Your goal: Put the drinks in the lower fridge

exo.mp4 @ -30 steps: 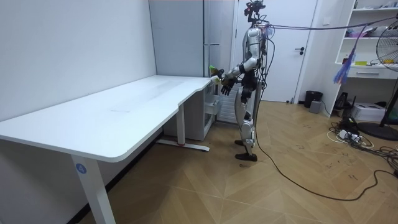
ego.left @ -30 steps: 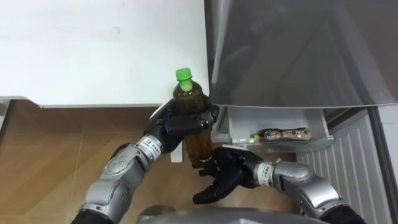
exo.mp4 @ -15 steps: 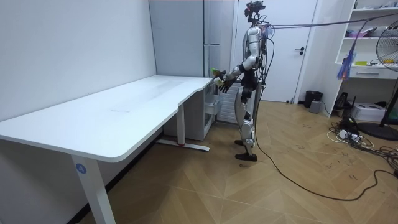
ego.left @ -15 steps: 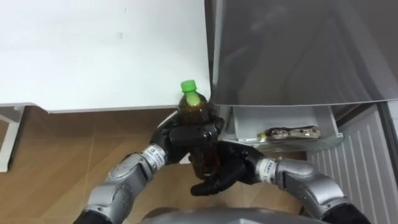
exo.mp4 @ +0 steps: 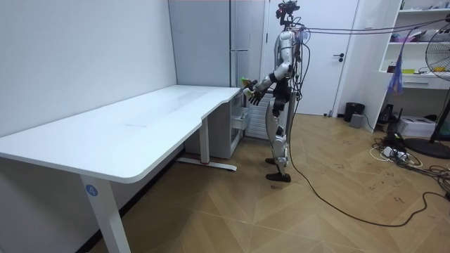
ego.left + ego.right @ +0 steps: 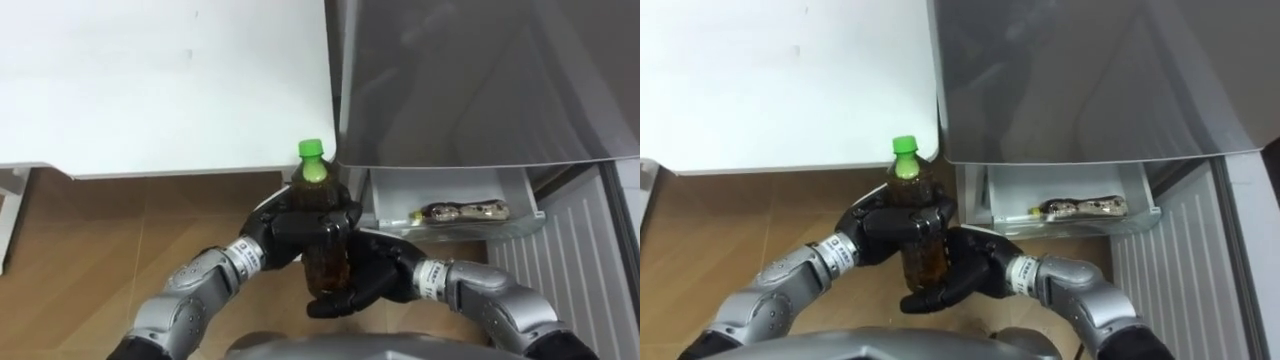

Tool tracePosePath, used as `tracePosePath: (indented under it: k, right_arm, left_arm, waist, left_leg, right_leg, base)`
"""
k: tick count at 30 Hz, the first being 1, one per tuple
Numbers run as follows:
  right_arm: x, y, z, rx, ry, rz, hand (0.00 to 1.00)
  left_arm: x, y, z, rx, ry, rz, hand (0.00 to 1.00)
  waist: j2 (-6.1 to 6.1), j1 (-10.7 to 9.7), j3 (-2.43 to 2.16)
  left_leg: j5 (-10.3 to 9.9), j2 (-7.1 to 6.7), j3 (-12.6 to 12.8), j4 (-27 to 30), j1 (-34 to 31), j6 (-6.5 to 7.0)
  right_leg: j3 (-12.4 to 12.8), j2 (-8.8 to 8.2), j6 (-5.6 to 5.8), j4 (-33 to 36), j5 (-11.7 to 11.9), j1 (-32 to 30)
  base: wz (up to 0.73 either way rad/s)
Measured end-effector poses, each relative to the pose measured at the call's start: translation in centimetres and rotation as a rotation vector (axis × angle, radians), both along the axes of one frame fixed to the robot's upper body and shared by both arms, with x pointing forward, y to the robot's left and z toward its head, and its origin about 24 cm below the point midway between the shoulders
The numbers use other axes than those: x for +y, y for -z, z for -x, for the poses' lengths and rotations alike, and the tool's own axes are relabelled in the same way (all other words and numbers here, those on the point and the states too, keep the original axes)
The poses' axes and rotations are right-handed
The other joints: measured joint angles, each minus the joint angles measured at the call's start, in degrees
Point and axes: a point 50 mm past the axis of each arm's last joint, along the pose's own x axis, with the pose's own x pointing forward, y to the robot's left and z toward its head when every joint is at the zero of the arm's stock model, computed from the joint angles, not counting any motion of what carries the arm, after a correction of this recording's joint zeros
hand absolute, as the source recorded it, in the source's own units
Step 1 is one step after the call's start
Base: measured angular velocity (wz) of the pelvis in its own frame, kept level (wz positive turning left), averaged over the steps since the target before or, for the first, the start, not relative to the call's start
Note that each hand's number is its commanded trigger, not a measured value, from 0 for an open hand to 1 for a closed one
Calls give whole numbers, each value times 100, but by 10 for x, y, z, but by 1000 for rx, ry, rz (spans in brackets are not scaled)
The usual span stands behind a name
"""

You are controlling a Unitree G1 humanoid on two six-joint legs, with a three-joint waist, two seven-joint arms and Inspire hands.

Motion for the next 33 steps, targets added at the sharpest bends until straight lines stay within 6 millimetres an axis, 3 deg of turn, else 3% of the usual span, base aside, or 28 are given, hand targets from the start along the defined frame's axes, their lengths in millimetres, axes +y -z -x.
tracePosePath:
  k: [1,2,15,24,25,26,33]
  right_arm:
    - [0,0,0,2,3,-4,0]
    - [0,-1,0,7,11,-16,100]
    - [-2,-1,0,9,7,-15,100]
    - [0,-2,1,0,-9,-24,100]
    - [0,-2,1,0,-10,-25,100]
    - [1,-2,1,1,-10,-25,100]
    - [1,-1,2,4,-15,-20,100]
  left_arm:
    - [0,0,0,-2,3,0,100]
    - [0,-1,-1,-3,2,6,100]
    - [-4,-6,-3,-22,24,25,100]
    - [-8,-9,-4,-15,27,73,100]
    - [-8,-9,-4,-15,28,73,36]
    - [-8,-8,-3,-14,30,73,0]
    - [-9,-8,-2,-12,39,73,0]
  waist:
    - [0,-1,0]
    - [1,-5,1]
    - [63,-6,39]
    - [72,-5,41]
    - [72,-7,41]
    - [72,-8,41]
    - [71,-5,41]
  left_leg:
    - [0,0,-7,0,-2,0]
    - [0,4,-9,-1,-3,0]
    - [-2,12,-8,-44,-15,0]
    - [-1,5,-7,-37,-14,0]
    - [-1,6,-7,-37,-11,0]
    - [-1,8,-7,-37,-4,0]
    - [-1,3,-3,-35,-13,0]
  right_leg:
    - [1,1,0,-1,0,0]
    - [1,4,0,0,0,0]
    - [6,18,-3,9,1,0]
    - [15,13,-1,-11,0,-2]
    - [15,14,-1,-12,0,-2]
    - [16,15,-1,-14,0,-3]
    - [13,9,-1,-10,0,2]
  base:
    - [0]
    - [0]
    - [0]
    - [0]
    - [0]
    - [0]
    - [0]
